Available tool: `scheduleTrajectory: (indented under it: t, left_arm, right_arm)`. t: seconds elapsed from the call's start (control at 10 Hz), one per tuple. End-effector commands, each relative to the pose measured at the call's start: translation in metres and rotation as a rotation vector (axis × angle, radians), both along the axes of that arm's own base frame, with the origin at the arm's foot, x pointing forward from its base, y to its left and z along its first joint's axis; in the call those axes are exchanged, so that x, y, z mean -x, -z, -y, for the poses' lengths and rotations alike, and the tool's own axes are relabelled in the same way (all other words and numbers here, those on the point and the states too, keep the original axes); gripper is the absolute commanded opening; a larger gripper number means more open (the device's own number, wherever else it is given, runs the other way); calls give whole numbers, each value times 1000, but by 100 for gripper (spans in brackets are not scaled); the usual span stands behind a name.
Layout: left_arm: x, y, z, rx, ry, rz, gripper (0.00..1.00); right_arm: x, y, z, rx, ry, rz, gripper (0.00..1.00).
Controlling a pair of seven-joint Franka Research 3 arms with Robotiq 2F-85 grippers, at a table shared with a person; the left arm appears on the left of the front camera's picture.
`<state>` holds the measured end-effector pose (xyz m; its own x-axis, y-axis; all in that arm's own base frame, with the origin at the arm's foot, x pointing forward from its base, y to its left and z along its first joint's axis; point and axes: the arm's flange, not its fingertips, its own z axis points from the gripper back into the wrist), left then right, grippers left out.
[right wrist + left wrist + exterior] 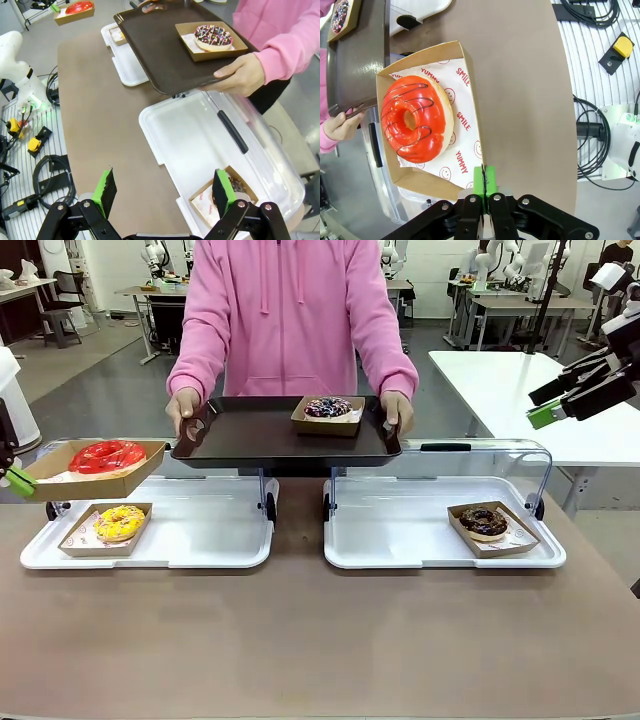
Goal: Provide the desired donut to the person.
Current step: Place the picked Paper togo box onto the Handle tray extended by the person.
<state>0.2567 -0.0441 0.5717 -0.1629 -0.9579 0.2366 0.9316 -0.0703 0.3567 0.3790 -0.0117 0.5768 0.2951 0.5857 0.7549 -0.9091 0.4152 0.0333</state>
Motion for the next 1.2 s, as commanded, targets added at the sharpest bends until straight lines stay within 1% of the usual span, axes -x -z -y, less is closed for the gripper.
scheduleTrajectory:
  t: [0.0,0.4,0.5,0.6,0.7,0.8,0.9,1.0,1.1]
  left_arm:
    - [1,-1,0,-9,-23,2,0]
    - [1,-1,0,-9,-23,2,0]
    - [0,0,0,0,0,0,1]
    - [-16,-25,17,40,-46,-2,1]
    - [-40,-47,31,17,-103,-19,1]
    - [-69,-65,49,13,-92,-57,1]
    - [-97,-78,72,-1,-109,-81,1]
    - [-127,-84,95,-2,-120,-94,1]
    - [-155,-82,119,-5,-106,-121,1]
  right_arm:
    - [0,2,0,2,-9,8,100]
    - [0,2,0,2,-9,8,100]
    - [0,2,0,2,-9,8,100]
    - [0,2,0,2,-9,8,100]
    - [0,2,0,2,-9,8,100]
    - [0,2,0,2,-9,8,100]
    - [0,2,0,2,-9,8,100]
    - [0,2,0,2,-9,8,100]
    - [0,2,0,2,-9,8,100]
